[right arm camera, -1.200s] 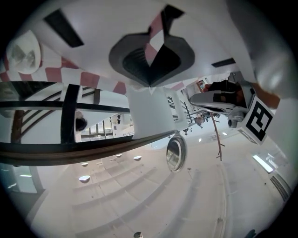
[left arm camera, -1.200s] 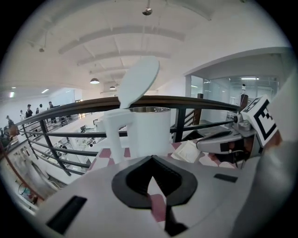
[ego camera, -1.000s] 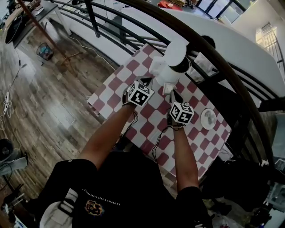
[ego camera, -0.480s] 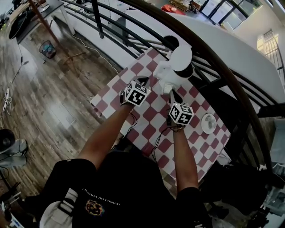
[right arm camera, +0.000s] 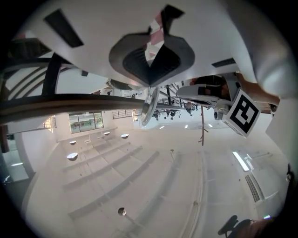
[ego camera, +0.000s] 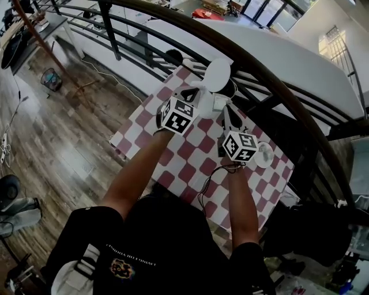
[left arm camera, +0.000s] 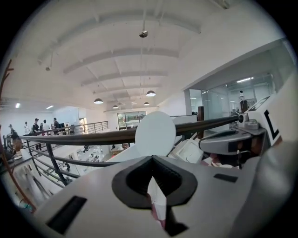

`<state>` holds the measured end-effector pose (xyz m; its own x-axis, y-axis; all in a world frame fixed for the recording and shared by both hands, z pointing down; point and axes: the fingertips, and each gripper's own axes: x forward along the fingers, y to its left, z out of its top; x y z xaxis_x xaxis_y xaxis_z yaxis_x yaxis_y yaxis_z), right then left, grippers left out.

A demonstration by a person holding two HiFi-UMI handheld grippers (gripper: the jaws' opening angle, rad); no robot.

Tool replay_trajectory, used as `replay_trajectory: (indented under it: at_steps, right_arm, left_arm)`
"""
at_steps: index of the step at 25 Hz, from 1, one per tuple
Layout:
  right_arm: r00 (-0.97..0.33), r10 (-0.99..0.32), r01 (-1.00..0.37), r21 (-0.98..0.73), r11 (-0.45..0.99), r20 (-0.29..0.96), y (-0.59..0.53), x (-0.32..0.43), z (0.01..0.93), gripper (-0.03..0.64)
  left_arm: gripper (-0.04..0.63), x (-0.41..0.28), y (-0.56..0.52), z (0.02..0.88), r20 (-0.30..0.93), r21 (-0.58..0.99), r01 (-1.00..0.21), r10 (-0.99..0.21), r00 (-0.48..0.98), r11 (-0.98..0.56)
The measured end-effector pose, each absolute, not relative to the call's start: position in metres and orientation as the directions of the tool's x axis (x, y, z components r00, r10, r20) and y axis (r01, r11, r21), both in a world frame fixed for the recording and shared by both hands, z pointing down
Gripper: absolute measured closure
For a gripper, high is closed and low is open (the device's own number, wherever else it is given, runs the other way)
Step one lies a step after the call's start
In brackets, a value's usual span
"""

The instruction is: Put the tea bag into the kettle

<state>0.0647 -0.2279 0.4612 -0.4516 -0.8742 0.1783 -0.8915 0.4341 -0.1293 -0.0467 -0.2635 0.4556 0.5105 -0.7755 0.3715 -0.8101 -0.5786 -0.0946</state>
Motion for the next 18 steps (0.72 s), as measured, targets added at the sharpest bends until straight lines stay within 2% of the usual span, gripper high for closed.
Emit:
replay_trajectory:
  at_steps: [7, 18]
  right_arm:
    - [-0.420, -0.905, -0.906, -0.092, 0.413, 0.075, -0.243, 0.081, 0.410, 0.601]
    - [-0.400, -0.913, -0.915, -0.090, 0.393, 0.077, -0.265, 0.092, 0.407, 0.601]
  left_arm:
    - [0.597, -0.022, -0.269, 0.415, 0.308, -0.125, -0.785, -0.776, 0.550, -0.607]
    - [0.597, -0.025, -0.277, 0.414, 0.302, -0.130, -0.793, -0.785, 0.540, -0.596]
